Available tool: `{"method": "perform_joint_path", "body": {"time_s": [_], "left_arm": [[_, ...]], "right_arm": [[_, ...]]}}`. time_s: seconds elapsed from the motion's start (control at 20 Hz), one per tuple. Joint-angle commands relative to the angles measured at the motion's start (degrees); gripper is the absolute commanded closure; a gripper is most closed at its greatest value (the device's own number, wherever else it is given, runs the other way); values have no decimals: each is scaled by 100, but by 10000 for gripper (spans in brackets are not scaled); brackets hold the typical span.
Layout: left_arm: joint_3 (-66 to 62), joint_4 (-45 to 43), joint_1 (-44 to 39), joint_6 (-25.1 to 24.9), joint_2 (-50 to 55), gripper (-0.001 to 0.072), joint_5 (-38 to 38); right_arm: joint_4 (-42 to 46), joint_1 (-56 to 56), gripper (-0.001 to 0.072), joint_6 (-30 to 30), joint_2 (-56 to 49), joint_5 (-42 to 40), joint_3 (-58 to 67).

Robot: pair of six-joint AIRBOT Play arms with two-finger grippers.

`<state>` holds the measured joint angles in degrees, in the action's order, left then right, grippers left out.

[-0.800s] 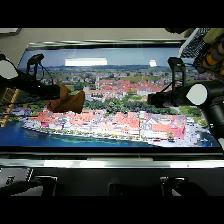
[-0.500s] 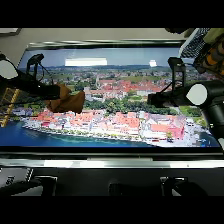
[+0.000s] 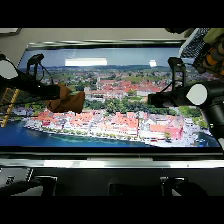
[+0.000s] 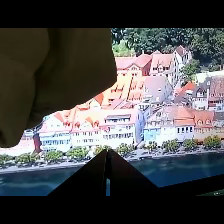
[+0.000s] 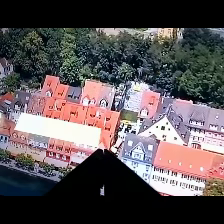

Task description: Fold the clothes and pants, and hang the long-sleeved shirts on hangers.

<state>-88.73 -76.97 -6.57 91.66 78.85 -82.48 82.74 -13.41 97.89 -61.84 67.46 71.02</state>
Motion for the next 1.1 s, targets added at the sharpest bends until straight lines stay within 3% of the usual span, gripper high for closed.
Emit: {"method": "perform_joint_path", "body": {"time_s": [0.0,1.05], "left_arm": [[2,0,-2,-2,4,691,2],[0,-114,-17,-20,22,691,92]], "right_arm": [[-2,-7,679,0,0,2,7],[-94,-7,679,155,0,9,7]]}}
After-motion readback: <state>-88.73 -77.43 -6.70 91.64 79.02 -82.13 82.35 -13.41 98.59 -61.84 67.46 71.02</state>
